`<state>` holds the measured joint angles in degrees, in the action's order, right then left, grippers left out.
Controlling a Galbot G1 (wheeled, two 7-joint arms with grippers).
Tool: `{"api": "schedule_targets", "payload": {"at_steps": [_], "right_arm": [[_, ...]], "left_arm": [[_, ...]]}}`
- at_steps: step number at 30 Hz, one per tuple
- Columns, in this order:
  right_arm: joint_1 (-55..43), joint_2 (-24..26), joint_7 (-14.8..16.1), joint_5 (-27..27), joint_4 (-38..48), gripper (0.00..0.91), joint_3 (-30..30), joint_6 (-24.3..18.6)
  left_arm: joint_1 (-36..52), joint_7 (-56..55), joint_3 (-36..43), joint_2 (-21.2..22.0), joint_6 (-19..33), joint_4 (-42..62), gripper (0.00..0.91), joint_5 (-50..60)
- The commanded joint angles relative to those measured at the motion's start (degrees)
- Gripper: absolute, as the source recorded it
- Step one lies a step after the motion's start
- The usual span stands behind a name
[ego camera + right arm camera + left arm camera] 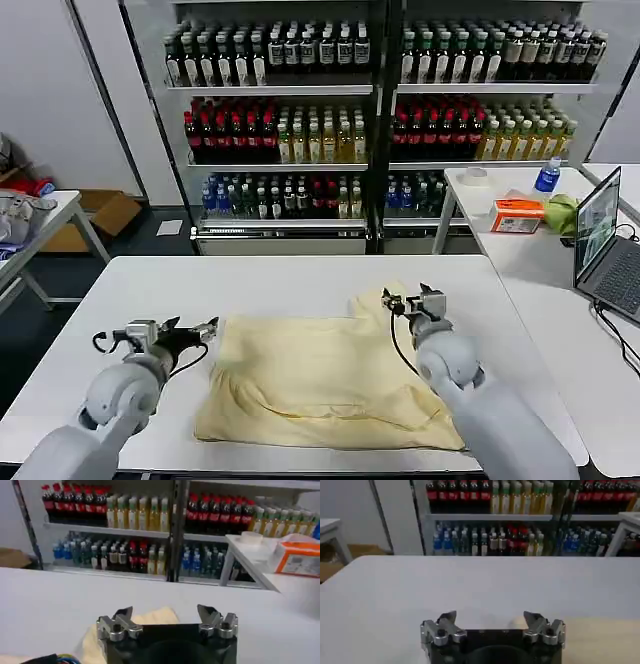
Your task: Fold and organize the clothes.
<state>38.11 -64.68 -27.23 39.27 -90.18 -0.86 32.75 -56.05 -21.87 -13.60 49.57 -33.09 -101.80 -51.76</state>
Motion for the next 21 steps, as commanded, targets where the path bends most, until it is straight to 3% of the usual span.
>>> {"api": "schedule_targets", "payload": {"at_steps": [1, 11, 20, 21], "right_arm": [[-8.5, -3.4, 0.1, 0.7, 13.3, 0.907, -3.1, 0.4], [-9.8, -5.8, 0.9, 0.1, 19.3, 0.907, -2.9, 0.4], [-8.1, -5.8, 1.2, 0.1, 19.2, 0.907, -2.3, 0.4], [-7.9, -5.8, 1.3, 0.1, 19.0, 0.846, -2.3, 0.4]], "left_arm": [[9.1, -0.3, 8.1, 1.6, 0.0, 8.6, 0.907, -0.7], [9.2, 0.2, 10.4, 3.3, 0.0, 8.9, 0.907, 0.0], [8.7, 0.7, 11.6, 4.0, 0.0, 8.8, 0.907, 0.8], [8.8, 0.8, 11.7, 4.1, 0.0, 8.9, 0.907, 1.0]]}}
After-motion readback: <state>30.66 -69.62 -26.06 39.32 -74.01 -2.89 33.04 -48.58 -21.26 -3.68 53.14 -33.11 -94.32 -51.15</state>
